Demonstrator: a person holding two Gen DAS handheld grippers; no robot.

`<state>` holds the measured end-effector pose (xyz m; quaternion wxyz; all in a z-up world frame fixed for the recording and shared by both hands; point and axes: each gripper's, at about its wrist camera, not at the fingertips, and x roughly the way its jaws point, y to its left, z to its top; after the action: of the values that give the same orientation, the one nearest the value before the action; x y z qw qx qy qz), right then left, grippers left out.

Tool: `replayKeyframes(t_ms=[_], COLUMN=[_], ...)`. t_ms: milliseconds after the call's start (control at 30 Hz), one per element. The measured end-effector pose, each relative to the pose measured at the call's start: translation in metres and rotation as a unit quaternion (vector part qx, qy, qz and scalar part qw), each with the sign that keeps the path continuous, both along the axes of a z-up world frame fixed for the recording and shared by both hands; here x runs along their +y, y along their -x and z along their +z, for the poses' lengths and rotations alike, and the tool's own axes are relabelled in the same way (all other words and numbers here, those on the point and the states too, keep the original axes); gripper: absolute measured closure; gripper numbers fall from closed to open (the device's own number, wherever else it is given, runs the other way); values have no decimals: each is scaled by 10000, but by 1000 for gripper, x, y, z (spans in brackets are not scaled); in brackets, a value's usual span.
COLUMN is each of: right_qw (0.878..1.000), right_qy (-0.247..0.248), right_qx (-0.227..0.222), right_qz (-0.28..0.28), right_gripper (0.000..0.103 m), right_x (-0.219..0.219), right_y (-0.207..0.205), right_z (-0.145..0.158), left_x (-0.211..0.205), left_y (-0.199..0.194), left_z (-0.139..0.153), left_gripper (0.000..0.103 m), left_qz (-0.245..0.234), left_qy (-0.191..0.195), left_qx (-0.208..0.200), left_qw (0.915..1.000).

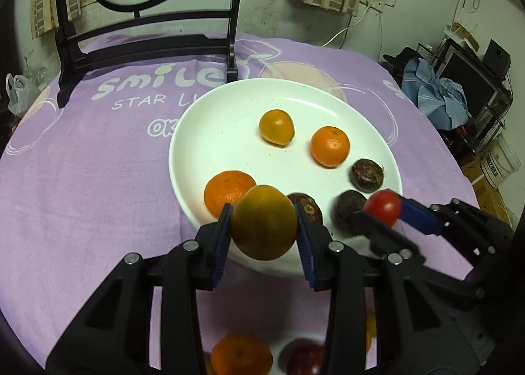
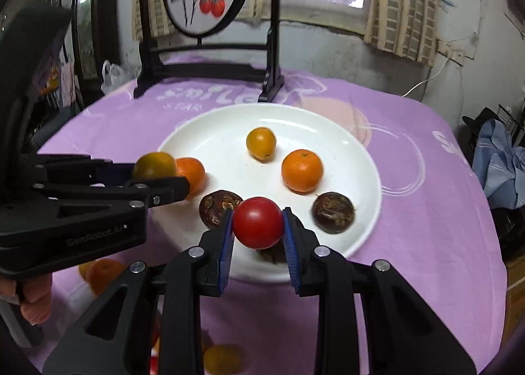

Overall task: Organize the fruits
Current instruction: 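Place the tomato and citrus onto the white plate, opening both tools, then grasp an orange cherry tomato with the left tool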

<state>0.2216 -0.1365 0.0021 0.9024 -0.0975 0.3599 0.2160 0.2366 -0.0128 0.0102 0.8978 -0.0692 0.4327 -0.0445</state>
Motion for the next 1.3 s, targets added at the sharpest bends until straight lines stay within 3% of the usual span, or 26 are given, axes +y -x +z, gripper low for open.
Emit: replayKeyframes(t_ms=[67,133,200,267,467,500,633,900,1100,1300], right_qw=[10000,9999,9995,9991,9987,9986,9983,9991,9979,9969], right_qy=[16,10,-125,-286,-456,-477,-547,-304,-463,-619], right_qx=[36,66,-79,0,58,55,85,301,461,492], right_qz=[-42,-113,-280,-299,-224,-226,-193,48,-28,24], right_gripper=[67,50,43,43,43,43,43,43,43,43], right_x=[2,2,-4,-11,-26,-28,-38,-52,-56,-61], right_y=[-9,-13,-12,-10,10,14,34,80,107,118], right_z=[-4,-6,-5,-5,4,6,9,3,-9,-12], left_x=[2,5,7,8,11,11,8,9,1,-29], left_y=[-7,-11,-10,-2,22,26,55,100,138,178], left_z=[-3,-3,1,9,24,26,31,19,11,-10], left_gripper=[65,59,28,28,24,19,18,18,18,18], left_qz=[57,129,235,288,219,221,165,-68,-193,-660], left_qy=[100,249,303,268,257,208,-108,8,66,-338], left_qx=[58,45,-47,-300,-393,-415,-600,-393,-367,-314], left_qw=[9999,9996,9993,9988,9987,9987,9980,9992,9991,9968])
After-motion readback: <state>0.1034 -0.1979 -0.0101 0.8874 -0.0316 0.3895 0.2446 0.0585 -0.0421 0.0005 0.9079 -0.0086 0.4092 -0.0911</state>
